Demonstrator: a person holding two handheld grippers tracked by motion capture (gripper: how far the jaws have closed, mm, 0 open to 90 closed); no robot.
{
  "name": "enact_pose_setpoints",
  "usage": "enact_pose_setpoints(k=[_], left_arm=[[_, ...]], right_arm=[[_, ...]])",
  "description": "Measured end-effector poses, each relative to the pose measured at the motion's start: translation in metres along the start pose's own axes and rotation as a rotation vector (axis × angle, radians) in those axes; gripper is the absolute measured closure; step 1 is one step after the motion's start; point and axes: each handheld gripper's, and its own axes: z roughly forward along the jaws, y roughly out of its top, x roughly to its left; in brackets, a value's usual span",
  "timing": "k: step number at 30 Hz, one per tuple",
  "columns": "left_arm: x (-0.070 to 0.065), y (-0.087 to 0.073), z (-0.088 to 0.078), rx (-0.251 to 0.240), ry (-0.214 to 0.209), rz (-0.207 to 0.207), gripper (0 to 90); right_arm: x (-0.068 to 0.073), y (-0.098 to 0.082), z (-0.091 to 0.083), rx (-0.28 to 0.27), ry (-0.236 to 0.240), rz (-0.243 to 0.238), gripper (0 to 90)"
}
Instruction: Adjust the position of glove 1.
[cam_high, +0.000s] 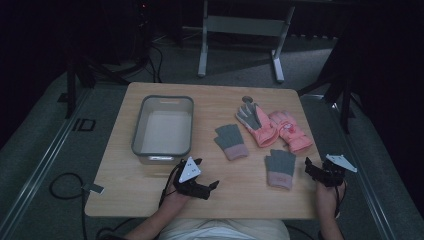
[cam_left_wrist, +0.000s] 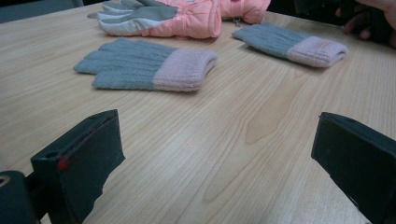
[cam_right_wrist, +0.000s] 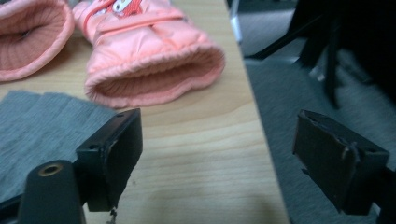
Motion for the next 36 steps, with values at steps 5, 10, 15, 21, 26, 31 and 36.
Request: enact_pose_setpoints(k=[5, 10, 15, 21, 26, 31, 36], left_arm=[[0.002, 0.000, -0.001, -0.006, 0.000, -0.019, 1.7], [0.001, 0.000, 0.000, 0.000, 0.002, -0.011, 1.7], [0.001, 0.000, -0.001, -0.004, -0.001, -0.012, 1.9], [0.000, 0.000, 0.000, -0.001, -0.004, 0.000, 2.6], [0.001, -0.001, -0.001, -0.010, -0.020, -0.012, 2.6], [0.001, -0.001, -0.001, -0.011, -0.027, -0.006, 2.6], [0.001, -0.001, -0.001, -0.011, -0.028, -0.010, 2.6]], right_arm=[[-0.001, 0.001, 0.003, 0.036, -0.001, 0.009, 16.1], [0.000, 0.001, 0.003, 0.039, -0.004, 0.006, 16.1], [0.000, 0.002, 0.005, 0.055, 0.005, 0.006, 16.2], [0.001, 0.002, 0.006, 0.059, 0.002, -0.006, 14.4], [0.001, 0.005, 0.002, 0.077, 0.061, 0.001, 13.2], [0.004, 0.018, -0.005, 0.065, 0.058, -0.013, 12.6], [0.006, 0.029, -0.011, 0.055, 0.088, -0.016, 12.5]])
